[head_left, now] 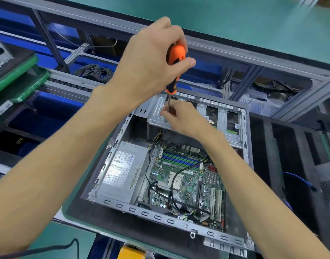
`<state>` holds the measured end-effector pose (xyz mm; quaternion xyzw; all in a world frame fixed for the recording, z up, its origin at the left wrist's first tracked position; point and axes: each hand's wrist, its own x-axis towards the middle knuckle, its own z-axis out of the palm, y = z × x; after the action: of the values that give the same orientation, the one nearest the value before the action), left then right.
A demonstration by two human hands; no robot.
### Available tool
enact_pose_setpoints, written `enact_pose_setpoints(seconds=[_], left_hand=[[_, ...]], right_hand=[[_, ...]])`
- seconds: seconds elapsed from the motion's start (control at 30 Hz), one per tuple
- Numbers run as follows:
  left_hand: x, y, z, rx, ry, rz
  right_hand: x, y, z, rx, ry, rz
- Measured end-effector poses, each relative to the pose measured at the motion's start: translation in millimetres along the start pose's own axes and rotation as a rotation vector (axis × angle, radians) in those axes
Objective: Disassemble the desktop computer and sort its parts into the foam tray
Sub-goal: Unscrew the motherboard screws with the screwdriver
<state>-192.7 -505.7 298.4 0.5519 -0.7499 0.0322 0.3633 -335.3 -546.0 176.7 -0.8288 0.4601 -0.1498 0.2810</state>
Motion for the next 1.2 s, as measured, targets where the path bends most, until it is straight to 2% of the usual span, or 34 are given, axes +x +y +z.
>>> enact_pose_setpoints(seconds=[0.17,0.43,0.57,0.63,0.7,0.83,0.9,1.0,1.2], left_hand=[[0.7,9.6,9.5,0.005,-0.013,0.046],[-2.3,8.7,2.2,-0.096,-0.139,0.035],[-1.5,12.6,1.1,-0.049,-0.070,-0.006],[2.0,16.6,5.2,-0.026,-0.052,-0.024],[4.5,18.3,10.4,-0.010,-0.028,-0.039],[-0.5,17.3,16.0,-0.076,0.031,-0.050],[-4.6,16.5,18.1,-0.144,0.033,-0.064],[-6.5,15.0,17.0,-0.191,0.006,-0.064],[-7.0,1.9,4.6,-0.427,-0.167,-0.114]], right_hand=[[-3.9,1.6,-2.7,-0.004,0.024,-0.042],[2.4,-2.8,-5.4,-0.155,-0.080,0.023],[-0.9,-2.7,-3.7,-0.144,-0.069,0.010],[-5.9,-4.6,-5.1,-0.117,0.014,-0.016],[-12.3,-13.6,-7.9,0.035,0.166,-0.043],[-21.5,-43.8,-17.5,0.551,0.476,-0.038],[-18.4,-56.9,-21.8,0.691,0.553,-0.038],[-11.3,-69.3,-23.5,0.792,0.568,-0.052],[2.0,-71.5,-21.9,0.848,0.509,-0.052]])
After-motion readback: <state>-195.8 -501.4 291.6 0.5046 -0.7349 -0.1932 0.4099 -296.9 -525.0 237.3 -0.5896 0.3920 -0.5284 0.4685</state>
